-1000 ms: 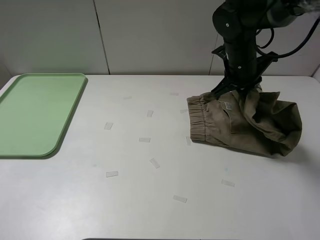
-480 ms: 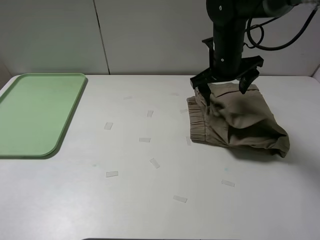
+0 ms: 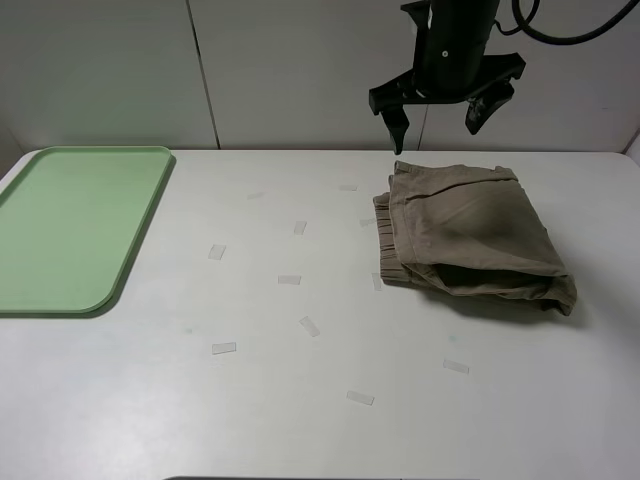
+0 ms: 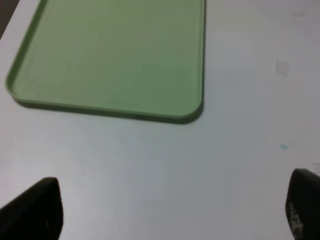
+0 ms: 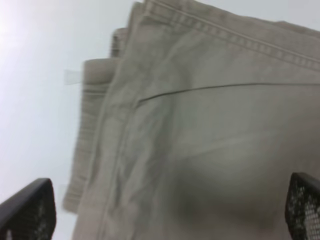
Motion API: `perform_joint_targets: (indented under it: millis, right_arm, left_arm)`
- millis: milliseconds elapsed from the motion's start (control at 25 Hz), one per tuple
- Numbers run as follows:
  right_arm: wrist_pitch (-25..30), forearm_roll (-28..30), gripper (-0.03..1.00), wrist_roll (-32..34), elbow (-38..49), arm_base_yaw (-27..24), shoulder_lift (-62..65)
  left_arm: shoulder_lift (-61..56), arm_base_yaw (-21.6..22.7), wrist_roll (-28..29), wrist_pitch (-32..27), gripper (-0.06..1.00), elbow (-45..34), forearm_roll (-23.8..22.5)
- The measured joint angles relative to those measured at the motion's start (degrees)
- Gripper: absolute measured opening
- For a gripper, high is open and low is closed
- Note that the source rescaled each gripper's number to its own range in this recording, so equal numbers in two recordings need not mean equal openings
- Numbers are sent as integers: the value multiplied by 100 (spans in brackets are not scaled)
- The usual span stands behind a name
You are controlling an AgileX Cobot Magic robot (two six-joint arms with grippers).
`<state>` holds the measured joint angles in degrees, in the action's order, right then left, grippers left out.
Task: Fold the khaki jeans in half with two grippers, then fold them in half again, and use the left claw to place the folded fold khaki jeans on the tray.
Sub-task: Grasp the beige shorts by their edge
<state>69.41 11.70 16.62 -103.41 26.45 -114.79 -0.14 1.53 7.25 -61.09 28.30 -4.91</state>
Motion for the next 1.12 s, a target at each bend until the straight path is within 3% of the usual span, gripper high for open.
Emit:
perform_joint_targets:
  millis: [280,800,1120]
  right_arm:
    - [0,-687,100,-700,304,0,958]
    - [19,-821,100,-1017,3657,0,4590]
    - [30,-824,100,-1031,4959,0,6812]
  left_arm:
    - [-8,0,0,0,88,0,0]
    - [-26,0,0,0,88,0,0]
    - [-26,0,0,0,88,0,0]
